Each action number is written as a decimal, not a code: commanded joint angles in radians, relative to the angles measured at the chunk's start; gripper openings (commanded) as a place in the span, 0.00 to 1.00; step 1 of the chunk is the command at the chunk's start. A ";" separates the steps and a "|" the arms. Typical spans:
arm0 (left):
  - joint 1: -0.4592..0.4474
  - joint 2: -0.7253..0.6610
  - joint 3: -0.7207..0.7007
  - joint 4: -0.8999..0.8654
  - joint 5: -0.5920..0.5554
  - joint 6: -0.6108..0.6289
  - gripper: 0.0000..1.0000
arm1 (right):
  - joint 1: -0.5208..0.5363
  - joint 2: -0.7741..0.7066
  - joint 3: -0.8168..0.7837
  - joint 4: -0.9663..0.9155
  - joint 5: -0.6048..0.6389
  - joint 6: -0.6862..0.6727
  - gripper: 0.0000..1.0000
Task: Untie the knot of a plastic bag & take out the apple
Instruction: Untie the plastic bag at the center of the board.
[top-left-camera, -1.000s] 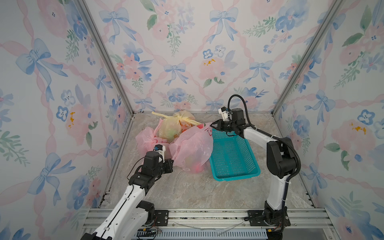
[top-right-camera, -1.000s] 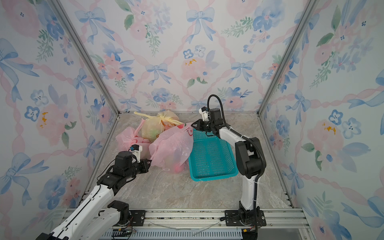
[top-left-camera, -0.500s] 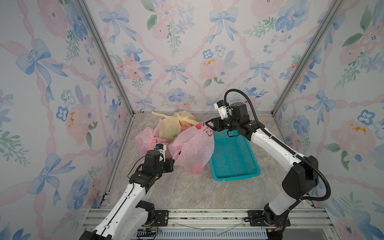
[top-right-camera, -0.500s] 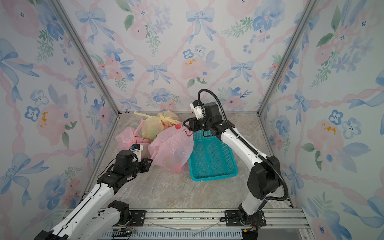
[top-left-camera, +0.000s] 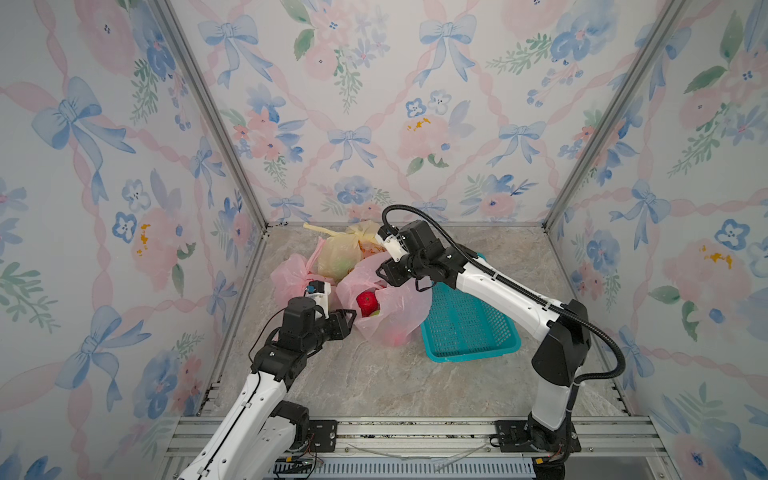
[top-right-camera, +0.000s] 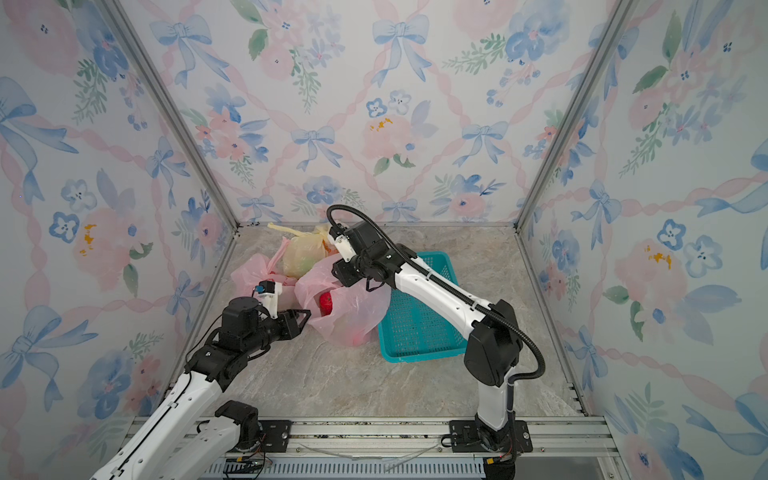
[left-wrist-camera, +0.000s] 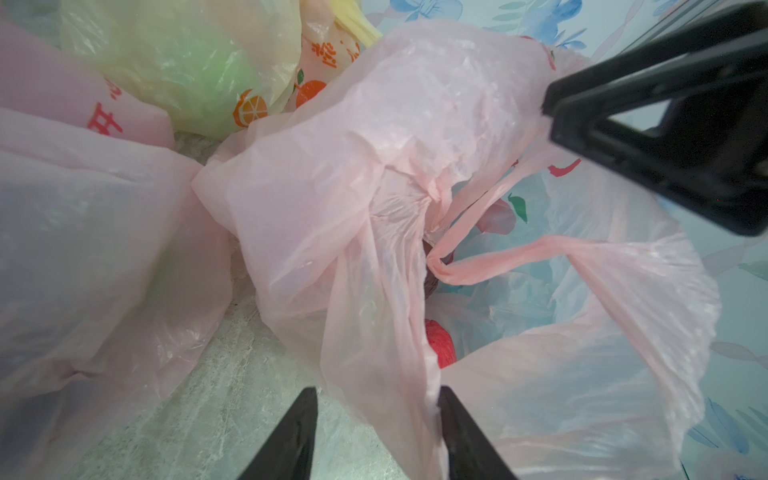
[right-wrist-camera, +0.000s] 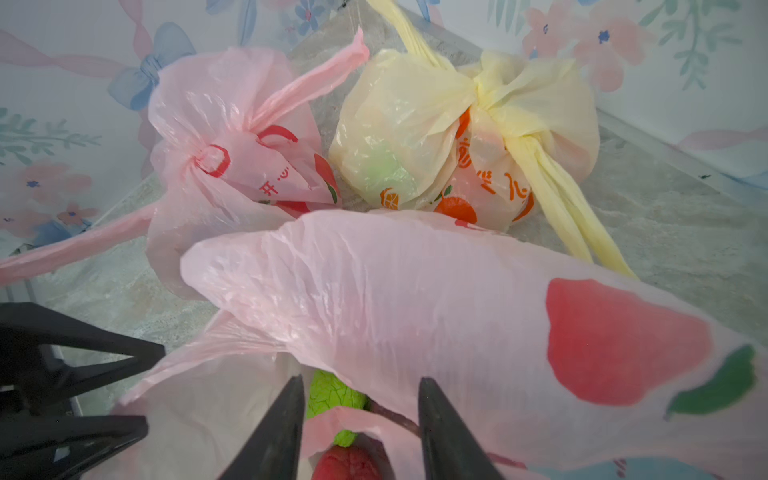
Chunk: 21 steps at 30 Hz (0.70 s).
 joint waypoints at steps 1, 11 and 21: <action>-0.006 -0.017 0.062 -0.006 0.013 0.017 0.49 | 0.026 0.009 0.018 -0.125 0.031 -0.015 0.42; -0.091 0.116 0.237 0.027 0.015 0.068 0.41 | 0.100 -0.240 -0.427 -0.019 0.122 0.129 0.47; -0.250 0.391 0.391 0.089 0.096 0.106 0.04 | 0.117 -0.315 -0.640 0.274 0.104 0.296 0.48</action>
